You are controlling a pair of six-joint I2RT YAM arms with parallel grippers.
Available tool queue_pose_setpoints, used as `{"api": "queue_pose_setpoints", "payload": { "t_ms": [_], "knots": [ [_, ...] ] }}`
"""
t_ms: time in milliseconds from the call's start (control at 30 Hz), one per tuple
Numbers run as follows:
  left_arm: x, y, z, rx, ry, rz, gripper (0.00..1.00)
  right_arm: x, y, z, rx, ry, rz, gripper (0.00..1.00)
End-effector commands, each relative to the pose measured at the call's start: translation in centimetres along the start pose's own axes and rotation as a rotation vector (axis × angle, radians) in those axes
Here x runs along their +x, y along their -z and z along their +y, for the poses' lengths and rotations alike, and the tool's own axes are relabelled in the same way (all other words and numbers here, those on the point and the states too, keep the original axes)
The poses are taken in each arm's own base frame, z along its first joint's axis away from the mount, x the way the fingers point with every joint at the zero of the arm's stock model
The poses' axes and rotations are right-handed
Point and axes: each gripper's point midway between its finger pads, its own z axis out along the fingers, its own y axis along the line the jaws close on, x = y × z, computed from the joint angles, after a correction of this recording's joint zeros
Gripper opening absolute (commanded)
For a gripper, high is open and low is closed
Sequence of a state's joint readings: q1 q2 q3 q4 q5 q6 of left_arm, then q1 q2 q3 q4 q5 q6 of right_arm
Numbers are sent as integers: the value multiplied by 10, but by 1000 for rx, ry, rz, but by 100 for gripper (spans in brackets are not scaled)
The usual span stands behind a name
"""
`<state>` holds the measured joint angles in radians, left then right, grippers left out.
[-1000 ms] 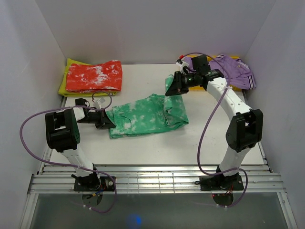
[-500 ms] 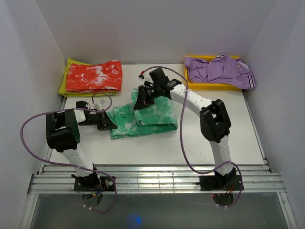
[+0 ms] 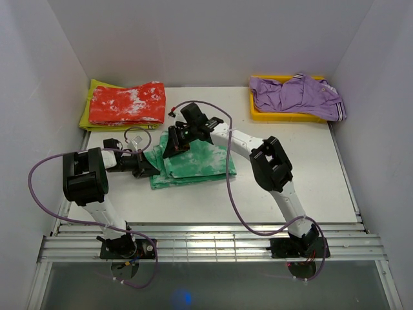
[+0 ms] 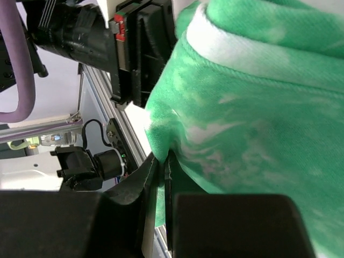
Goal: Fold and stack the trousers
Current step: Fold the trousers
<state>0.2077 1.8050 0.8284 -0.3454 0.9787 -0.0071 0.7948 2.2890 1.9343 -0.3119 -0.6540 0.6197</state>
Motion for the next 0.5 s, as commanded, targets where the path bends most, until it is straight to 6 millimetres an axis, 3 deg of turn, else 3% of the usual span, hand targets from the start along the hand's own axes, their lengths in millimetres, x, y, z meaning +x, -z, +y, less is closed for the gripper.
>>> {"api": "queue_pose_setpoints", "payload": {
  "t_ms": [0,167,433,467],
  "knots": [
    [9,-4,1,2,24,10,0,-8,-11,40,-98,54,-23,8],
    [13,-5,2,3,23,18,0,-3,-28,49,-118,59,-13,8],
    [12,-4,2,-4,25,19,0,19,-51,33,-96,23,38,8],
    [11,-4,3,-7,28,20,4,20,-52,31,-95,21,39,8]
  ]
}}
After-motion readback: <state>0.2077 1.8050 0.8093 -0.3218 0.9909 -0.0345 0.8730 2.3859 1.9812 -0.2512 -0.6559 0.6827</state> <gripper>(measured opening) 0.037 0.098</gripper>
